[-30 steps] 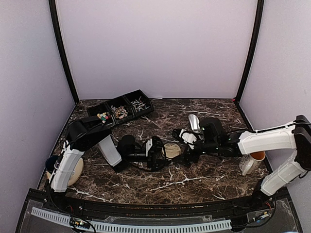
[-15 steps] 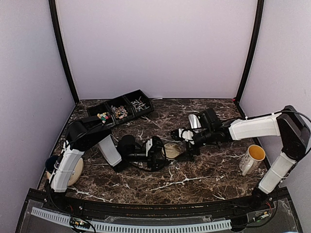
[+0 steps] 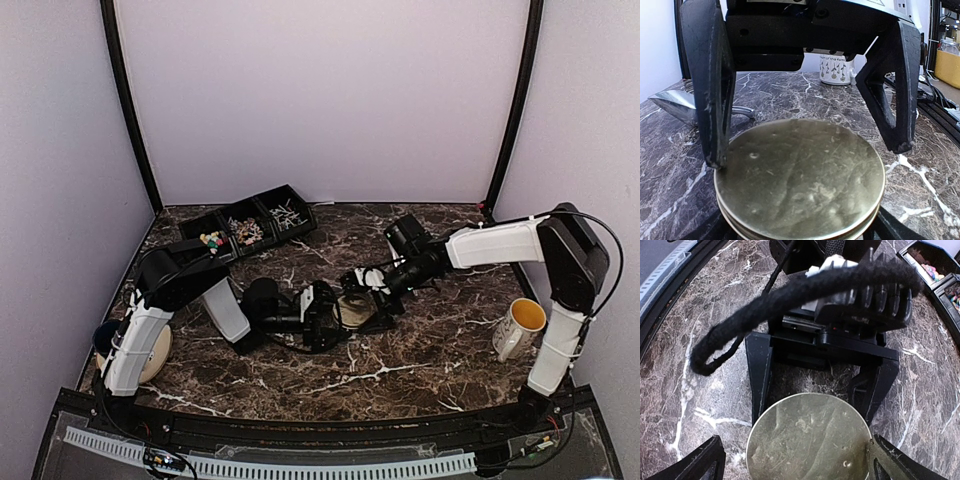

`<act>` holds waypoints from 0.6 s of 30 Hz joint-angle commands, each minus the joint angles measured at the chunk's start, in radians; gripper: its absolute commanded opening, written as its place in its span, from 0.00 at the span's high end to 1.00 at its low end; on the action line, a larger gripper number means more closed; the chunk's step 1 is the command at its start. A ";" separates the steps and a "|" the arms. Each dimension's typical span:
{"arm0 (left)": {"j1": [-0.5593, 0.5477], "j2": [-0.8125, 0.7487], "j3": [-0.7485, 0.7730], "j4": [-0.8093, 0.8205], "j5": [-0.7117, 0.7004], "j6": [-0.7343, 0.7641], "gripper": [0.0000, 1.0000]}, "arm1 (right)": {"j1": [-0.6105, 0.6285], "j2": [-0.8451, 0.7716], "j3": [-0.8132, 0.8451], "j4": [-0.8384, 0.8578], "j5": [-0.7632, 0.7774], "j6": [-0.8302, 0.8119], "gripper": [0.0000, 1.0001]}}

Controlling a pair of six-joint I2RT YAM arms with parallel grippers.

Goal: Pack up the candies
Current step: Screw the box lid onto the packing box.

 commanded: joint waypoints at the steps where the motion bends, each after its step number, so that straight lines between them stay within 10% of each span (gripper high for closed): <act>1: 0.003 0.075 -0.031 -0.161 0.011 0.031 0.16 | -0.005 0.030 0.022 -0.039 -0.025 -0.010 0.01; 18: 0.003 0.077 -0.028 -0.164 0.011 0.030 0.16 | -0.007 0.035 0.014 0.066 0.002 0.071 0.01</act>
